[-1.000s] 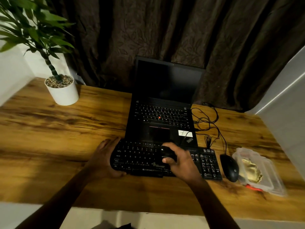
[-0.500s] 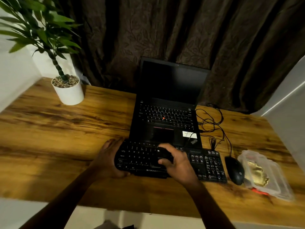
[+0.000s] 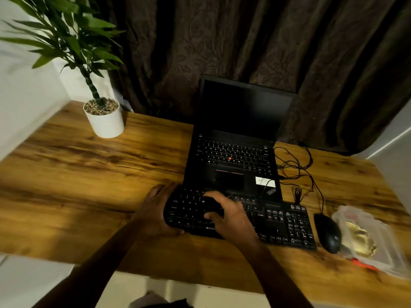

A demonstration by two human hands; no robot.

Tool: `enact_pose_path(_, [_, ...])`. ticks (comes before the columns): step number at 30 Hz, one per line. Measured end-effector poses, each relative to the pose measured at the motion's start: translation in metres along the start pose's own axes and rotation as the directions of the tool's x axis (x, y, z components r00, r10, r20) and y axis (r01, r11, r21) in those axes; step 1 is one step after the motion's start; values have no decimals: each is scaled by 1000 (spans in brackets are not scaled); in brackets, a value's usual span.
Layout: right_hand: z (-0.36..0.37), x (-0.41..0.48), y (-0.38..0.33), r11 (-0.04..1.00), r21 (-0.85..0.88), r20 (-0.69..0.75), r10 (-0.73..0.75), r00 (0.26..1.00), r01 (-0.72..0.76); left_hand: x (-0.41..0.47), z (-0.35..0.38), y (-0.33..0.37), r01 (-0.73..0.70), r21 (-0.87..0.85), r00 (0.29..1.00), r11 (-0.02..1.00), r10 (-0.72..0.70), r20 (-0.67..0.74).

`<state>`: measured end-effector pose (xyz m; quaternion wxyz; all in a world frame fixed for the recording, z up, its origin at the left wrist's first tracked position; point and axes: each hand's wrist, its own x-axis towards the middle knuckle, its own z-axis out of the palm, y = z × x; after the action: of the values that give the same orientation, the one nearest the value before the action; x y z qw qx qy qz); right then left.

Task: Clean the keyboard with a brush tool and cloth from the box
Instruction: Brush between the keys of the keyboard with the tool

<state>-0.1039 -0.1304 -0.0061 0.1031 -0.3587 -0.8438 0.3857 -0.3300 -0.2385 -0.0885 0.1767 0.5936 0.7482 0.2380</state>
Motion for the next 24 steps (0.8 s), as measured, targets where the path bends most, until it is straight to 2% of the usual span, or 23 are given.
enact_pose_path(3, [-17, -2, 13, 1000, -13, 17, 25, 1000, -24, 0, 0, 0, 15, -7, 1000, 1000, -15, 4])
enact_pose_path(7, [-24, -4, 24, 987, -119, 11, 108, 994, -106, 0, -2, 0, 38, -4, 999, 999, -38, 18])
enact_pose_path(14, [16, 9, -18, 1000, -2, -20, -28, 999, 28, 0, -1, 1, 34, 44, 998, 998, -36, 49])
enact_pose_path(24, [1, 6, -1, 996, -75, 9, 39, 999, -38, 0, -4, 1, 27, 7, 998, 1000, -27, 59])
